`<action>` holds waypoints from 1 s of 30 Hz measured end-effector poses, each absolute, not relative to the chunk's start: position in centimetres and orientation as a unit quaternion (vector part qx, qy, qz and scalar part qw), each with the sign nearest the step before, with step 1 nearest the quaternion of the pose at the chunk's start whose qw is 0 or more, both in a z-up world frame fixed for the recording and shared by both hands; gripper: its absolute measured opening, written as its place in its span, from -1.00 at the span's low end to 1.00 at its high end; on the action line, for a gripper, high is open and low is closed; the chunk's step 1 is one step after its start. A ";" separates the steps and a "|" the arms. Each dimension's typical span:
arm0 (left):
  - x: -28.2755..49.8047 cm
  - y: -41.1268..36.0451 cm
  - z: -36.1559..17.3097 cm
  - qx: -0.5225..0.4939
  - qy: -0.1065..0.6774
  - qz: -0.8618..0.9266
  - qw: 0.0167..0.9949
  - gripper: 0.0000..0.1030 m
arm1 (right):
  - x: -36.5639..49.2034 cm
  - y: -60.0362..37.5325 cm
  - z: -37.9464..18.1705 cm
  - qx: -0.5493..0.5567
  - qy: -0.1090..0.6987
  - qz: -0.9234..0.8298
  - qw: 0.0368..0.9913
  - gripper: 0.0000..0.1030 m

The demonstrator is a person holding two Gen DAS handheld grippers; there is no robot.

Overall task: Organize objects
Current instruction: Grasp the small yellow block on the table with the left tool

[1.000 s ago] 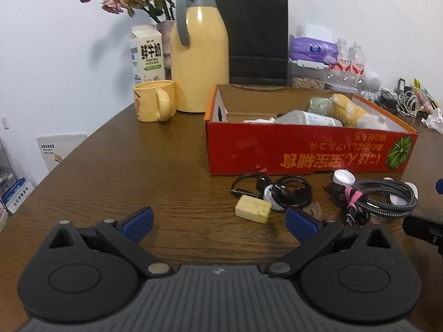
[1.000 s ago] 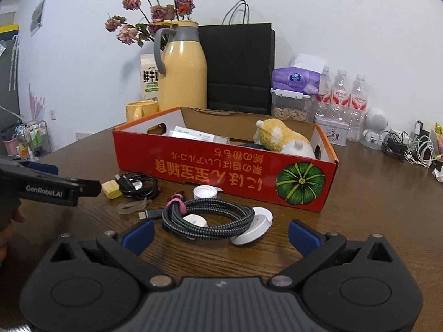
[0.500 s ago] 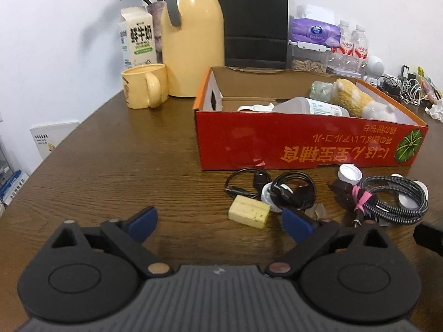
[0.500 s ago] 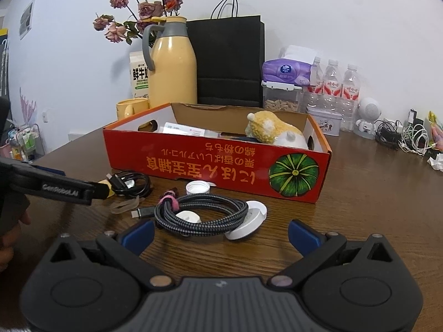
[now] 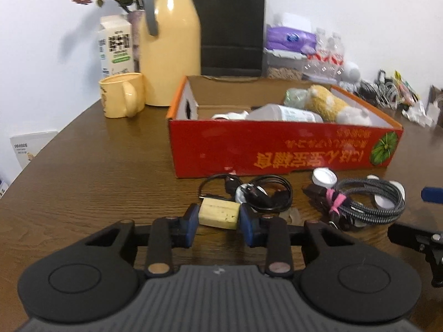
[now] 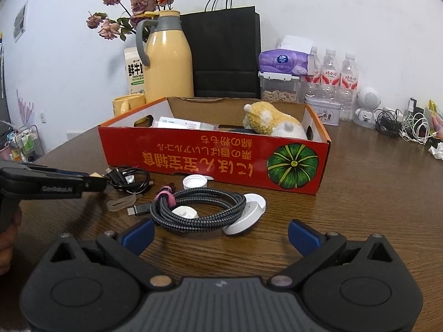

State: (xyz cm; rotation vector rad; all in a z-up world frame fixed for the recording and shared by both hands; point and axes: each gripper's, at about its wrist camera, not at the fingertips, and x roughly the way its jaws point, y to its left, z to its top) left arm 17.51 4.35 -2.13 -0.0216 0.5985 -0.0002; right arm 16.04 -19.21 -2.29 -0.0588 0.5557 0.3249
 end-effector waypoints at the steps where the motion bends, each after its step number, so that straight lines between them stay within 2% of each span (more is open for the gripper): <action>1: 17.4 4.5 -2.1 -0.015 0.292 0.004 0.956 -0.38 | 16.1 -19.2 -2.3 -0.029 0.274 0.159 0.948 1.00; 15: 16.4 6.4 -1.7 -0.020 0.288 0.020 0.957 -0.37 | 16.0 -18.0 -1.1 -0.045 0.255 0.177 0.950 1.00; 24: 15.9 9.3 -1.6 -0.026 0.283 0.038 0.958 -0.37 | 17.7 -12.6 0.2 -0.079 0.248 0.228 0.938 0.99; 30: 15.5 11.5 -1.6 -0.042 0.283 0.045 0.957 -0.37 | 19.8 -8.1 -0.5 -0.095 0.269 0.258 0.923 0.72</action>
